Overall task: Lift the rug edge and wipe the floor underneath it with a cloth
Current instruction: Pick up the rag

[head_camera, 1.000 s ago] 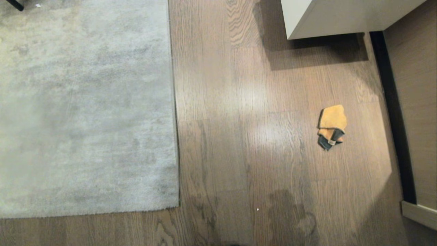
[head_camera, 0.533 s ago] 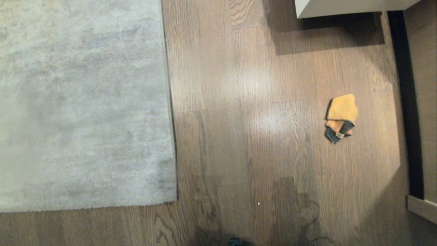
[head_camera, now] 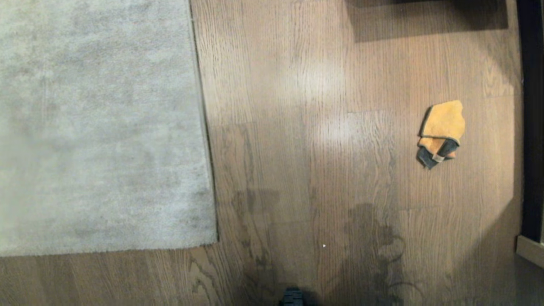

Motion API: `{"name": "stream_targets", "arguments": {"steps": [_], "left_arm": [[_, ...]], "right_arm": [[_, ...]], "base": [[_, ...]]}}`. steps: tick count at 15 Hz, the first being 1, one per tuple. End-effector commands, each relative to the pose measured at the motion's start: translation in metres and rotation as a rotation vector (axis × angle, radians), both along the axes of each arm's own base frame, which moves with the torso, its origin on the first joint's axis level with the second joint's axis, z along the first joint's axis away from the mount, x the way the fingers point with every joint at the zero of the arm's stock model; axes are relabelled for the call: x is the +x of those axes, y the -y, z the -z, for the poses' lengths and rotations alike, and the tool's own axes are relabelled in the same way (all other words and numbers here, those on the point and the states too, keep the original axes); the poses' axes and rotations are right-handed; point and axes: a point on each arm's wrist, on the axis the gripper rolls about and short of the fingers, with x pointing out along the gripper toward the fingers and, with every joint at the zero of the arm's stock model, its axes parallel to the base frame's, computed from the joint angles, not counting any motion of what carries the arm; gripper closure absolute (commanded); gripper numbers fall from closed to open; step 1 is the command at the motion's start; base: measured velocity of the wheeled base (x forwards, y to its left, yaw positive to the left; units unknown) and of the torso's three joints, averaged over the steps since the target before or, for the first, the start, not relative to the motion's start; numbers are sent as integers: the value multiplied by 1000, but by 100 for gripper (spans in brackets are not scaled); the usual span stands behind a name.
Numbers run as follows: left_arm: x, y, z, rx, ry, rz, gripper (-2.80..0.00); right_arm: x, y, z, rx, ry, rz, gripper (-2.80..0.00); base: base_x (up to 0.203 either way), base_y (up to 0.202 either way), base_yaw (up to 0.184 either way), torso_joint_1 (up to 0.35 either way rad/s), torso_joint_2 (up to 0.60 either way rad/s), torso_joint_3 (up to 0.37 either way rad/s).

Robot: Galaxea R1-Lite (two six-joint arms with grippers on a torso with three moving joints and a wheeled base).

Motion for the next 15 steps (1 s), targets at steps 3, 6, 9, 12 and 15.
{"name": "stream_targets", "arguments": {"steps": [3, 6, 9, 12, 15], "left_arm": [[0, 0, 0, 0, 0, 0, 0], [0, 0, 0, -1, 0, 0, 0], [0, 0, 0, -1, 0, 0, 0], [0, 0, 0, -1, 0, 0, 0], [0, 0, 0, -2, 0, 0, 0]], "right_arm": [[0, 0, 0, -1, -1, -1, 0], [0, 0, 0, -1, -1, -1, 0], [0, 0, 0, -1, -1, -1, 0], [0, 0, 0, -1, -3, -1, 0], [0, 0, 0, -1, -1, -1, 0]], "base": [[0, 0, 0, 1, 8, -201], [0, 0, 0, 5, -1, -201], [0, 0, 0, 2, 0, -197], [0, 0, 0, 2, -4, -85], [0, 0, 0, 1, -1, -9]]}}
